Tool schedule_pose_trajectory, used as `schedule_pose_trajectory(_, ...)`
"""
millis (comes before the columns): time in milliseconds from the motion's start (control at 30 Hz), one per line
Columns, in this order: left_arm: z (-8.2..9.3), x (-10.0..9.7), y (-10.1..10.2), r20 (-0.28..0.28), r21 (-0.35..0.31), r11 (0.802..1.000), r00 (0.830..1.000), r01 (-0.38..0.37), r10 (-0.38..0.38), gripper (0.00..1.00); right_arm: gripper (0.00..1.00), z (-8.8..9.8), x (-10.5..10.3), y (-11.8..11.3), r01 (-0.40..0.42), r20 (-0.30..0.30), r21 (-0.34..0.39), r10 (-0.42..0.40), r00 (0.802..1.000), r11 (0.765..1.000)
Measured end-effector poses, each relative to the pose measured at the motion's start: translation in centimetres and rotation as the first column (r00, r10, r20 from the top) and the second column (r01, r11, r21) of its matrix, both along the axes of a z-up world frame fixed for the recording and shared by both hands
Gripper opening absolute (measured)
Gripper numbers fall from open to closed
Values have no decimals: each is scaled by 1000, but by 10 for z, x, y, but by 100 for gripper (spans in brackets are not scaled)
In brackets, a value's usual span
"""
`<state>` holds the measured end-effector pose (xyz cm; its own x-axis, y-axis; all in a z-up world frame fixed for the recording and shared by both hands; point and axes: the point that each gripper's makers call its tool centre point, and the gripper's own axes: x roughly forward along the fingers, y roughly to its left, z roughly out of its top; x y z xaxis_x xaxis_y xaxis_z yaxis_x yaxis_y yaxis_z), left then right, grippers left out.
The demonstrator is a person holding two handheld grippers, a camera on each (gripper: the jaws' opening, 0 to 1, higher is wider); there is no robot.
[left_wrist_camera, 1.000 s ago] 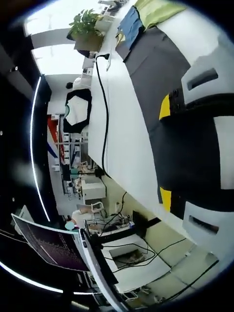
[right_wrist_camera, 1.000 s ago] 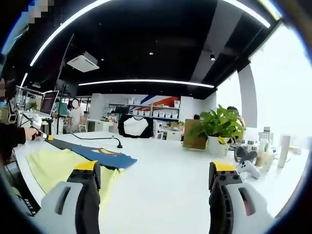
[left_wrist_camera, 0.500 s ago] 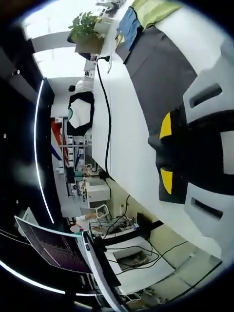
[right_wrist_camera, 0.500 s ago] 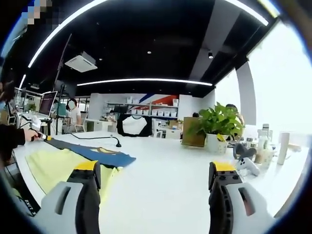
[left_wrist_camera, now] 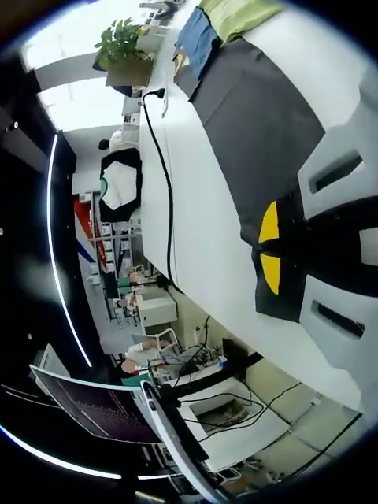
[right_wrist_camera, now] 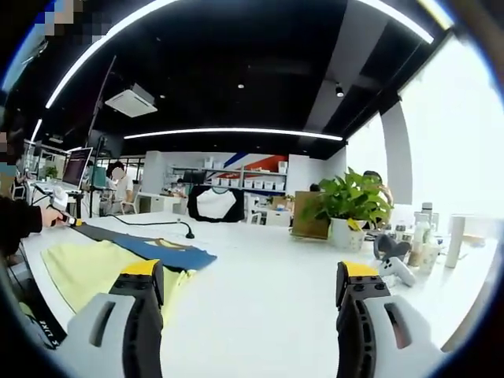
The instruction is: Fold the garment on the visible template until the final outline fits inside the template.
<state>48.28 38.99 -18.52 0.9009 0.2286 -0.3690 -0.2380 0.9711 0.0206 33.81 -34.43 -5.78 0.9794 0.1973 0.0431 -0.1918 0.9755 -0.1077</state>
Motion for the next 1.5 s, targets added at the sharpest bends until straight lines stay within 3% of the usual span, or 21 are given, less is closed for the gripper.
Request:
schedule_pose_trajectory(167,7,3,3,3,-37,999,1000,-9,10,2,93,0,1,0,4,-7,-2,-4,1000,1000)
schedule_pose_trajectory(300,25,4,-3,49,-80,997,999,-11,15,2,93,2,0,1,9,-7,-6,-9,1000,1000)
schedule_pose_trajectory(367,34,5,-5,64,-76,997,998,-1,6,2,94,2,0,0,22,-11,-11,-22,1000,1000)
schedule_pose_trajectory(433,48,5,-10,81,-27,1000,997,8,-6,2,93,3,0,1,16,-7,-12,-16,1000,1000)
schedule_pose_trajectory(567,72,7,-20,115,-20,999,993,32,-29,2,93,3,-2,1,16,-11,-18,-16,1000,1000)
schedule_pose_trajectory(700,96,11,-39,141,-39,997,988,67,-61,2,93,5,-3,0,20,-10,-18,-20,1000,1000)
schedule_pose_trajectory(833,126,13,-54,163,33,994,981,100,-104,2,96,4,-4,-3,34,-16,-53,-34,999,998)
schedule_pose_trajectory(933,139,16,-67,159,26,992,979,127,-130,2,97,5,-5,-2,24,-2,-42,-24,1000,999)
schedule_pose_trajectory(1033,160,19,-85,166,87,983,971,161,-174,2,97,5,-5,-2,20,-6,-41,-21,1000,999)
schedule_pose_trajectory(1167,188,22,-108,189,91,976,958,200,-214,2,96,4,-6,-3,15,-5,-34,-15,1000,999)
schedule_pose_trajectory(1300,208,28,-126,187,134,967,953,218,-240,2,97,5,-5,-2,11,4,0,-11,1000,1000)
schedule_pose_trajectory(1500,230,36,-159,231,110,960,932,259,-278,2,98,10,-6,5,-24,37,8,24,999,1000)
